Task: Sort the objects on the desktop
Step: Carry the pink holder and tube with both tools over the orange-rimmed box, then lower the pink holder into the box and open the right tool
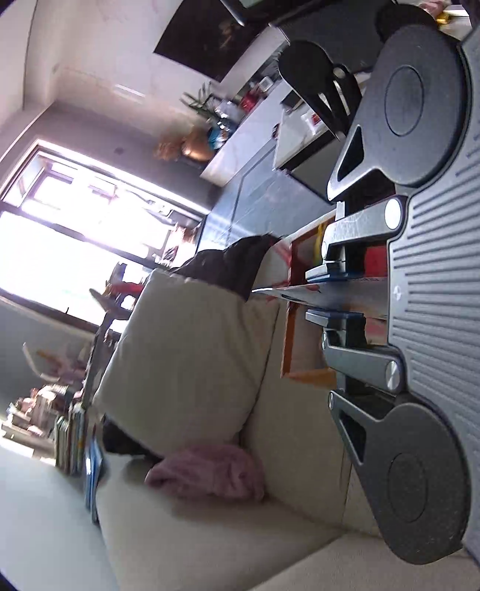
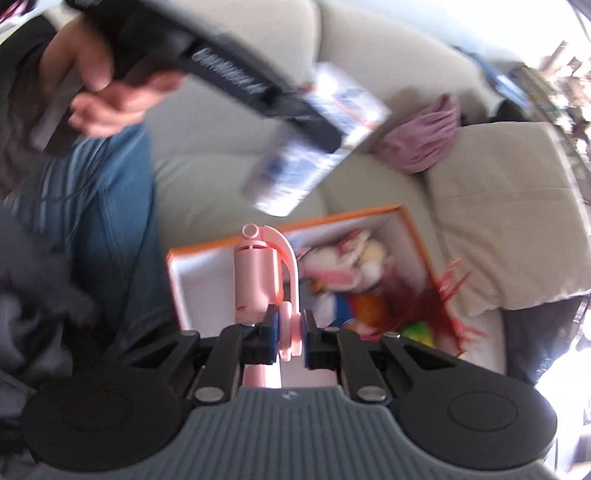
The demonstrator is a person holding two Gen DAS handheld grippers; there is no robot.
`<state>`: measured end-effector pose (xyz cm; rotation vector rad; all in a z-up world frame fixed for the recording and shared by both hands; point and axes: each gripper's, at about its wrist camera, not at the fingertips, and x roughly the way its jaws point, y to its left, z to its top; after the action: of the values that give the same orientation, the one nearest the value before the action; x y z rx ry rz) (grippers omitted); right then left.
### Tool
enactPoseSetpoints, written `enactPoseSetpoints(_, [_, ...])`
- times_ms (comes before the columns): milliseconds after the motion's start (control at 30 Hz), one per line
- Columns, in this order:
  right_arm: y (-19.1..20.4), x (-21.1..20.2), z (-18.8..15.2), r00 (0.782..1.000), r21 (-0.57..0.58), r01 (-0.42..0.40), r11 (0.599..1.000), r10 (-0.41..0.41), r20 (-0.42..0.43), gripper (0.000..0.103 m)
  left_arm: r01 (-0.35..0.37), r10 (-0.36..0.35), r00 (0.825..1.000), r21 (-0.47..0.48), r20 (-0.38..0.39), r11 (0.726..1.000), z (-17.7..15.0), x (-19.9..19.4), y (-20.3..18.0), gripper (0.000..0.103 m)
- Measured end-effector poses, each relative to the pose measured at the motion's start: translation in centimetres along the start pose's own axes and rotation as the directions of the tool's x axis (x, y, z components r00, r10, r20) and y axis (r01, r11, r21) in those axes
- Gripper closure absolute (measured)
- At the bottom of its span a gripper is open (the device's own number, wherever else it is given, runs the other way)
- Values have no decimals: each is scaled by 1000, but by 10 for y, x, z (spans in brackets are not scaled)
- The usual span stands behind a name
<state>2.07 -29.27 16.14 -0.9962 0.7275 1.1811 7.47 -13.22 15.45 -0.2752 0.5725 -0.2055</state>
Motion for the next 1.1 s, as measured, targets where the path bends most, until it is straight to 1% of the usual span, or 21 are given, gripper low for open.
enactPoseSetpoints(33, [2, -5, -6, 1000, -27, -17, 999, 17, -6, 91, 7, -6, 1000, 8, -11, 1000, -2, 5, -4, 86])
enactPoseSetpoints(100, [11, 8, -12, 998, -85, -55, 995, 54, -13, 91, 12, -12, 999, 13, -32, 1000, -16, 1, -3, 86])
enactPoseSetpoints(167, [18, 12, -18, 996, -118, -86, 989, 86, -4, 91, 4, -3, 998, 11, -58, 1000, -19, 11, -2, 86])
enactPoseSetpoints(233, [24, 20, -20, 994, -154, -105, 982, 107, 4, 91, -4, 4, 997, 11, -80, 1000, -23, 8, 1, 86])
enactPoseSetpoints(433, [29, 45, -20, 986, -200, -166, 966, 164, -23, 91, -17, 18, 993, 5, -114, 1000, -28, 6, 3, 86])
enactPoseSetpoints(733, [35, 77, -20, 975, -197, -222, 955, 217, -50, 91, -11, 10, 988, -4, -151, 1000, -40, 9, 15, 86])
enactPoseSetpoints(833, [29, 80, -16, 965, -156, -260, 953, 258, -33, 91, -4, 6, 987, 11, -159, 1000, -43, 12, 13, 86])
enactPoseSetpoints(1100, [17, 88, -16, 942, -72, -333, 940, 328, -69, 90, 6, -3, 984, 17, -177, 1000, -48, 12, 11, 86])
